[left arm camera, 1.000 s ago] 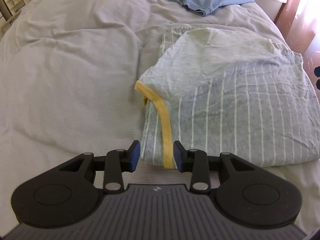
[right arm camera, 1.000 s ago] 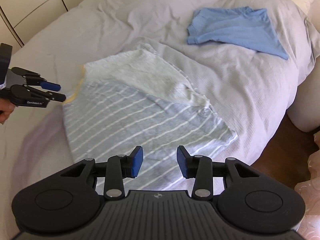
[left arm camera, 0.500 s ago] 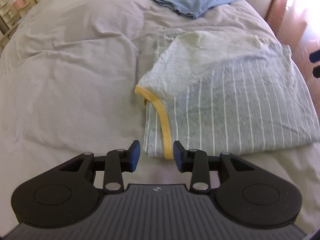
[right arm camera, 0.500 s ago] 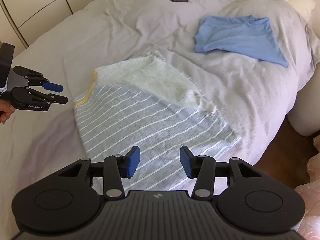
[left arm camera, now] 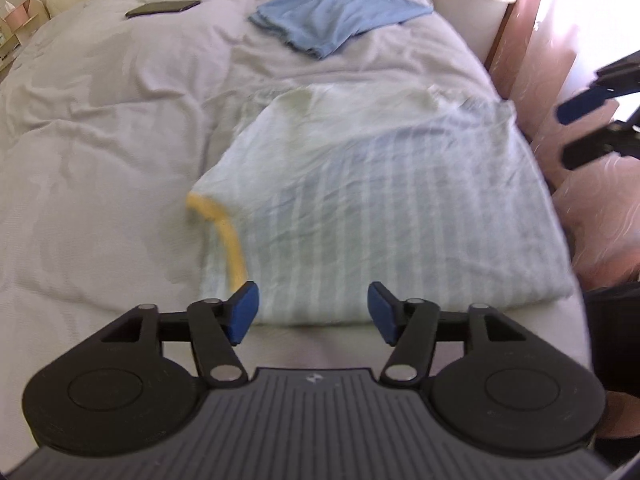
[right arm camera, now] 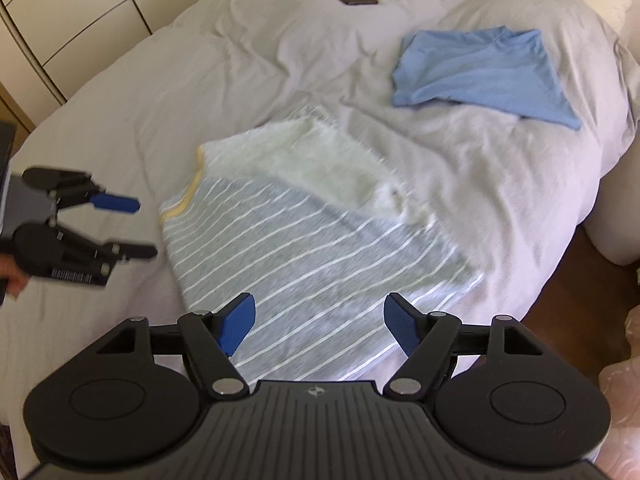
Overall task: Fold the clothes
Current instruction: 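Withdraw both open tools from the shirt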
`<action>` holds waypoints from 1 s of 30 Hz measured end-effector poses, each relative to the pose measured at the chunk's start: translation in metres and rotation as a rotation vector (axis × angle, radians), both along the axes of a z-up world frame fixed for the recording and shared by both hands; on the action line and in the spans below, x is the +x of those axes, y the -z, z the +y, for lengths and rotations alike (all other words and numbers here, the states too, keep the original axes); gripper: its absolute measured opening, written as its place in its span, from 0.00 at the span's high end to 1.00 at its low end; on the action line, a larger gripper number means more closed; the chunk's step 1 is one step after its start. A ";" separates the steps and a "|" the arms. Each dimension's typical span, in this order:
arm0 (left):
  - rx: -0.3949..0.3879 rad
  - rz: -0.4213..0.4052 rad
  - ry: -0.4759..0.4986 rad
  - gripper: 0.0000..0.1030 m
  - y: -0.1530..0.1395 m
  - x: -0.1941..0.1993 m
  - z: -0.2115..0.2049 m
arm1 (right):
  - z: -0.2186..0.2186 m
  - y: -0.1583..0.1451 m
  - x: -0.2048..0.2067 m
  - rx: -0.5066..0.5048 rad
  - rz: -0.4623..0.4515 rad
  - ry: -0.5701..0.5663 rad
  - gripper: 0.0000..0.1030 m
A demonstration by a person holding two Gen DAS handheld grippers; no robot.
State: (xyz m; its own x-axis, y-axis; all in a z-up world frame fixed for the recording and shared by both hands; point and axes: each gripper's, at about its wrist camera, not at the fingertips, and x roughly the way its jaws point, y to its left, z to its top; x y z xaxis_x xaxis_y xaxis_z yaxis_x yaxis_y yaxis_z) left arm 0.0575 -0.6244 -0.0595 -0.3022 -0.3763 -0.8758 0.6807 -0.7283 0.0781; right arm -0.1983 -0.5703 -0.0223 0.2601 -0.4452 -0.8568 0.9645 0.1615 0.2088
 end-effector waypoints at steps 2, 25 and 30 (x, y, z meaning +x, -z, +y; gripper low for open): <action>-0.002 0.011 0.004 0.37 -0.003 -0.014 0.006 | -0.010 -0.003 -0.011 -0.006 -0.001 -0.009 0.27; 0.051 -0.049 -0.498 0.26 0.010 -0.112 0.065 | -0.162 0.022 -0.072 0.037 -0.006 -0.665 0.25; 0.016 0.007 -0.554 0.26 0.001 -0.119 0.054 | -0.193 0.009 -0.038 0.028 -0.065 -0.656 0.27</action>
